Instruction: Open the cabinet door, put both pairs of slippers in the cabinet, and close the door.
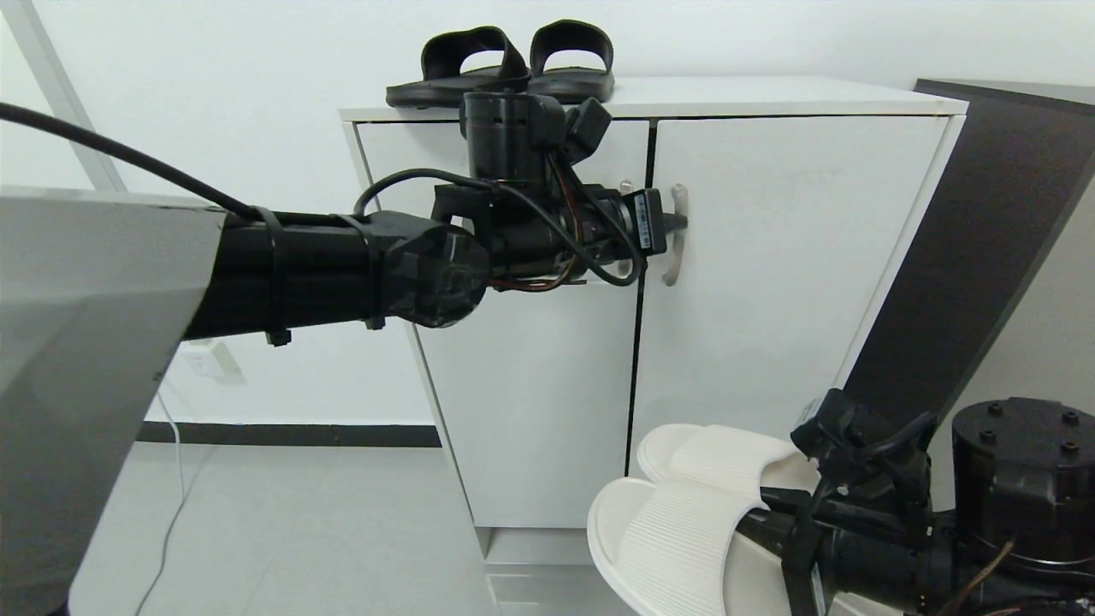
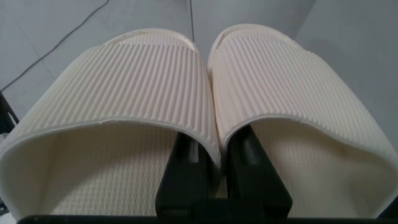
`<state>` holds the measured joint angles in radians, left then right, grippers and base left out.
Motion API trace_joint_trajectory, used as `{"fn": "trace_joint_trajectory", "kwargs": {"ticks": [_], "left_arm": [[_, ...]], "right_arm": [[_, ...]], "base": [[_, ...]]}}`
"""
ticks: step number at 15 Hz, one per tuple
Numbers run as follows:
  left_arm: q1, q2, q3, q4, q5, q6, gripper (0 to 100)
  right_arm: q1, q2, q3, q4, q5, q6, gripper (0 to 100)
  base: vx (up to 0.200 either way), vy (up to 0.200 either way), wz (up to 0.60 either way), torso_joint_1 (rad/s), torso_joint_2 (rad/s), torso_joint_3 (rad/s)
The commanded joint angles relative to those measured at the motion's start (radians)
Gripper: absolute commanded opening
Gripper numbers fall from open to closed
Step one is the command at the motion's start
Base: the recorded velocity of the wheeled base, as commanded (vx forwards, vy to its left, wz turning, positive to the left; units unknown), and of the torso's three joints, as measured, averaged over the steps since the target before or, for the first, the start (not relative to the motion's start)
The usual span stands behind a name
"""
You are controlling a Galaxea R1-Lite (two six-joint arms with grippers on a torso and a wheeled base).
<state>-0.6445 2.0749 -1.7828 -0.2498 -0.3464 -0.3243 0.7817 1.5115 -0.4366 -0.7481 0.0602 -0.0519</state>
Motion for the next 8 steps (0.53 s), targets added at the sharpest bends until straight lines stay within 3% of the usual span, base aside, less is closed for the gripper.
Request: {"fn": "trace_joint_trajectory", "kwargs": {"ticks": [1, 4, 8], "left_arm": [[-0.018, -0.084, 0.097, -0.011, 0.000, 0.001, 0], [-0.032, -0.167, 0.249, -0.105, 0.001, 0.001, 0], [-0.040, -0.297, 0.419, -0.131, 0.001, 0.001, 0]], "right_arm": [[0.024, -0.013, 0.016, 0.000, 0.004, 0.000, 0], [0.034, -0.037, 0.035, 0.003, 0.033, -0.014, 0], [0.057, -0.047, 0.050, 0.004, 0.039, -0.016, 0]], "base": [[0.000, 0.000, 0.00, 0.000, 0.00, 0.000], [0.000, 0.000, 0.00, 0.000, 0.00, 0.000], [0.000, 0.000, 0.00, 0.000, 0.00, 0.000]]}}
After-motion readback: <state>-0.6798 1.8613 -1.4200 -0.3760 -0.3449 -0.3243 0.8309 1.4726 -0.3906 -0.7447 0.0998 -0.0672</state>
